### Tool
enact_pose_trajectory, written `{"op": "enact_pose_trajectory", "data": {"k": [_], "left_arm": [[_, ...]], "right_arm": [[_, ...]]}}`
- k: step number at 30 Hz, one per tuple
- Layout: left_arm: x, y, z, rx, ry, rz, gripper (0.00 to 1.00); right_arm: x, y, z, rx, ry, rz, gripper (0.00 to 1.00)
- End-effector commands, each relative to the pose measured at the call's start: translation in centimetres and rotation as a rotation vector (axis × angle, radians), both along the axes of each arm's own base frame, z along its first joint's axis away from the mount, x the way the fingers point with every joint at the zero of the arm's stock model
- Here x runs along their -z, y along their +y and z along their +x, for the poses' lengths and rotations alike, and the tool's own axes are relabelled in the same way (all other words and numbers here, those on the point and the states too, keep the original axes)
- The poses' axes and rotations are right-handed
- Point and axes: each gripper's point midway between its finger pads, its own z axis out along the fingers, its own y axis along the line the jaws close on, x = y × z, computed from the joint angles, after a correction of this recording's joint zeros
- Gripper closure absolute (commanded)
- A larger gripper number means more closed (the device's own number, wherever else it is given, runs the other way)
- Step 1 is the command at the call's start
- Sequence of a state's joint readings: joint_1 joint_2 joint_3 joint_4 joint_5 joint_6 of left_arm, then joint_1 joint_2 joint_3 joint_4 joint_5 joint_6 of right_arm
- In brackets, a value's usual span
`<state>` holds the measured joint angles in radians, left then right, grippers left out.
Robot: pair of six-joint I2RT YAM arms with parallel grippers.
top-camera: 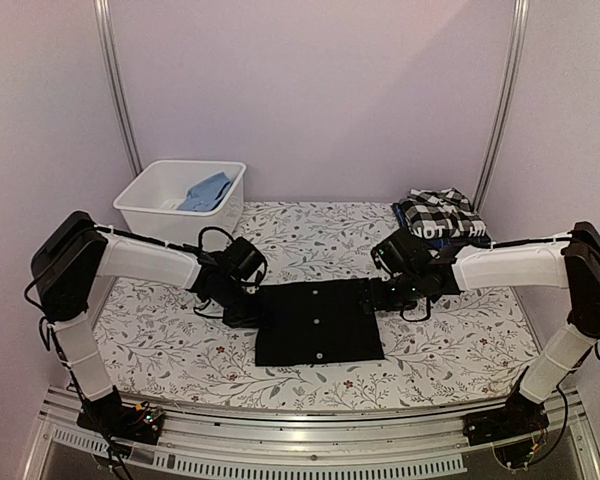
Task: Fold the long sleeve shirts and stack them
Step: Pick up the square-folded shirt from the center of the board, then turn over the square-folded shirt at the center of the board.
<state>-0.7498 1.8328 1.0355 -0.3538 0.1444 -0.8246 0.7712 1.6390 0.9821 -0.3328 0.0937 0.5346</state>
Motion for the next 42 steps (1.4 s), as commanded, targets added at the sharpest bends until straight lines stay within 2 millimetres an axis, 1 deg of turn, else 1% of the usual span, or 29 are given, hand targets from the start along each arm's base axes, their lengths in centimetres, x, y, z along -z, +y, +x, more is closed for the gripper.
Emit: {"op": "enact_pose_trajectory", "data": {"k": [1, 6, 9, 10, 14, 16, 18, 20, 27, 31, 33, 36, 37, 39, 41, 42], "left_arm": [[-1.7, 2.3, -0.3, 0.051, -0.019, 0.064, 1.00], [-3.1, 3.9, -0.1, 0.077, -0.034, 0.071, 1.00], [-4.0, 4.8, 0.2, 0.085, -0.045, 0.076, 1.00], [-4.3, 5.0, 0.2, 0.089, -0.050, 0.076, 1.00], [-5.7, 5.7, 0.4, 0.104, -0.067, 0.065, 1.00], [-6.2, 5.9, 0.4, 0.117, -0.075, 0.066, 1.00], [-6.7, 6.2, 0.4, 0.122, -0.081, 0.068, 1.00], [-7.1, 6.5, 0.5, 0.122, -0.086, 0.067, 1.00], [-9.2, 6.9, 1.1, 0.126, -0.122, 0.041, 1.00], [-10.6, 6.9, 1.4, 0.126, -0.144, 0.026, 1.00], [-11.6, 6.8, 1.7, 0.126, -0.162, 0.011, 1.00], [-13.7, 6.2, 2.0, 0.126, -0.193, -0.027, 1.00], [-14.6, 6.0, 2.2, 0.125, -0.209, -0.045, 1.00], [-16.4, 5.5, 2.5, 0.122, -0.242, -0.080, 1.00], [-18.1, 5.0, 2.9, 0.122, -0.272, -0.120, 1.00], [-19.0, 4.6, 3.1, 0.124, -0.289, -0.140, 1.00]], "right_arm": [[-1.2, 0.5, -0.3, -0.017, -0.009, 0.056, 0.33], [-1.5, 2.5, -1.0, -0.064, -0.001, 0.103, 0.53], [-1.0, 3.8, -1.1, -0.076, 0.012, 0.106, 0.65], [-0.5, 4.1, -1.1, -0.077, 0.023, 0.098, 0.69], [0.6, 5.0, -0.7, -0.072, 0.040, 0.092, 0.75], [0.9, 6.2, -1.0, -0.100, 0.060, 0.112, 0.77], [1.6, 6.9, -1.1, -0.113, 0.075, 0.108, 0.80], [2.8, 7.3, -1.4, -0.119, 0.097, 0.087, 0.84], [5.4, 8.4, -2.4, -0.141, 0.143, 0.047, 0.85], [6.4, 8.9, -2.8, -0.144, 0.160, 0.024, 0.87], [6.6, 9.4, -3.0, -0.153, 0.166, 0.020, 0.87], [7.3, 10.4, -3.4, -0.173, 0.176, 0.013, 0.88], [7.3, 11.0, -3.4, -0.179, 0.174, 0.018, 0.88], [7.9, 11.9, -3.4, -0.188, 0.182, 0.026, 0.89], [8.9, 13.0, -3.3, -0.199, 0.193, 0.041, 0.90], [8.9, 13.7, -3.2, -0.205, 0.195, 0.059, 0.90]]}}
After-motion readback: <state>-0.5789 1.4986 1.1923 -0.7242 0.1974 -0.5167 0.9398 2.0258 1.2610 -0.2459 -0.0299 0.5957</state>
